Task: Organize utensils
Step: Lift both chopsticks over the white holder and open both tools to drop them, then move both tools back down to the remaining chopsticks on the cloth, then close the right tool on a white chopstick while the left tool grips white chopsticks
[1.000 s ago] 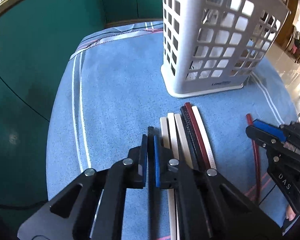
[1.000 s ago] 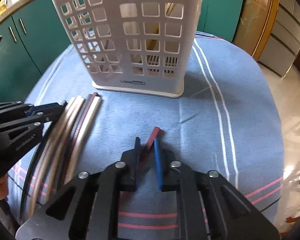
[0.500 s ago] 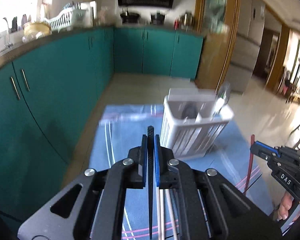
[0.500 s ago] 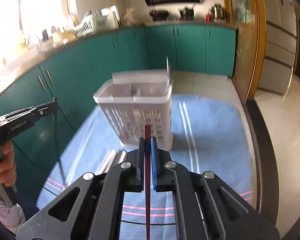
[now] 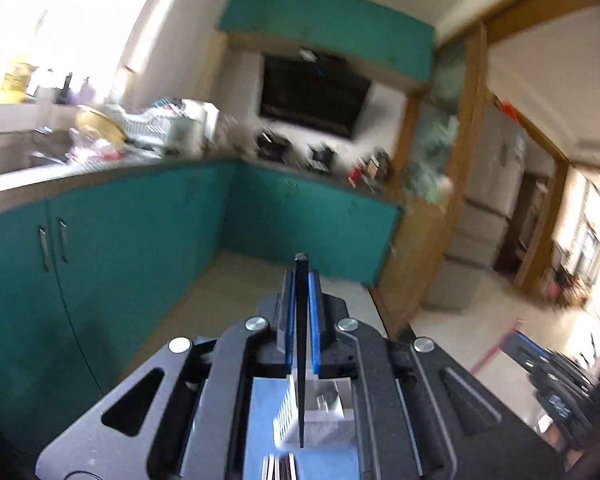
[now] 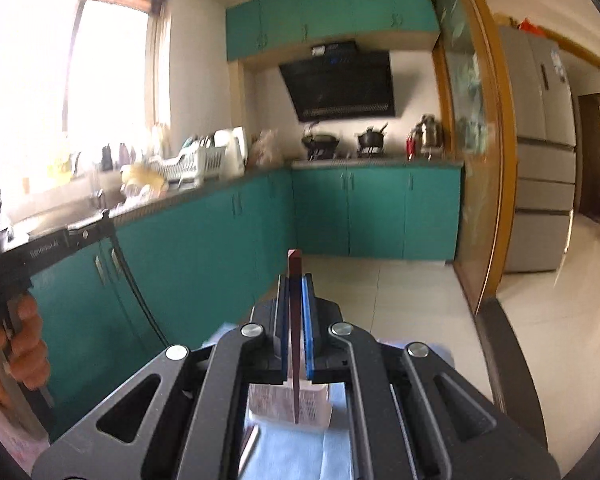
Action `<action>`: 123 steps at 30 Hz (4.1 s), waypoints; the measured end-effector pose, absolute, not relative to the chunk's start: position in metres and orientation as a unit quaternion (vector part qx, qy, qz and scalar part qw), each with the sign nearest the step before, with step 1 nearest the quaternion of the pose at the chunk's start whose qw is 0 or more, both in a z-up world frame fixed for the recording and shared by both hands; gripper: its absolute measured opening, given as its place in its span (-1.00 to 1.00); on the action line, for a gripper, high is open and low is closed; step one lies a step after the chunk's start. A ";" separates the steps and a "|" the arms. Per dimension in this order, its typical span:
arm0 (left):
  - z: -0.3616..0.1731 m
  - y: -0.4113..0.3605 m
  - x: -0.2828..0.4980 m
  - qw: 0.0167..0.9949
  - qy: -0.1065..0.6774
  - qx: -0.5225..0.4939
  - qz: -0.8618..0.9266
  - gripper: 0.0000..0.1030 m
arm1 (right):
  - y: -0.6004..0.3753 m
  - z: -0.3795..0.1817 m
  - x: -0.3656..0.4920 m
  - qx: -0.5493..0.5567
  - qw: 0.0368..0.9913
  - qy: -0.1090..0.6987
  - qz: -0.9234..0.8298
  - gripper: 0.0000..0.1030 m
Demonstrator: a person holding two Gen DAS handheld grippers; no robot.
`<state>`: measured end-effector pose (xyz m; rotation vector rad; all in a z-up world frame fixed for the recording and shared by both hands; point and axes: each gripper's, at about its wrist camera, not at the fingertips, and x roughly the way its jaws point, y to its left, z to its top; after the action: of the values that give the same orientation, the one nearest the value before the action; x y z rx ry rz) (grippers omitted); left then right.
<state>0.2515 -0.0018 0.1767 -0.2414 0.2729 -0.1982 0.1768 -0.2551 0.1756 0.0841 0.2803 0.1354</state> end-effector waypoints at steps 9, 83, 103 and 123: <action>0.177 -0.015 0.311 0.971 0.134 -0.186 -0.063 -0.88 | -0.245 0.198 0.207 0.022 0.997 0.064 0.039 -0.87; -0.125 -0.020 0.211 0.874 0.473 0.005 -0.112 -0.61 | -0.165 -0.118 0.182 0.012 0.869 0.480 0.120 -0.39; -0.128 -0.012 0.213 0.868 0.484 -0.030 -0.108 -0.78 | -0.141 -0.123 0.183 -0.021 0.868 0.478 0.132 -0.74; -0.105 -0.016 0.206 0.874 0.459 -0.068 -0.146 -0.78 | -0.245 -0.104 0.162 0.089 0.878 0.467 0.062 -0.74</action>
<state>0.2062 -0.0157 -0.1054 -0.1427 0.9580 -0.3060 0.1620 -0.2446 -0.1037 0.1865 0.9739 0.1285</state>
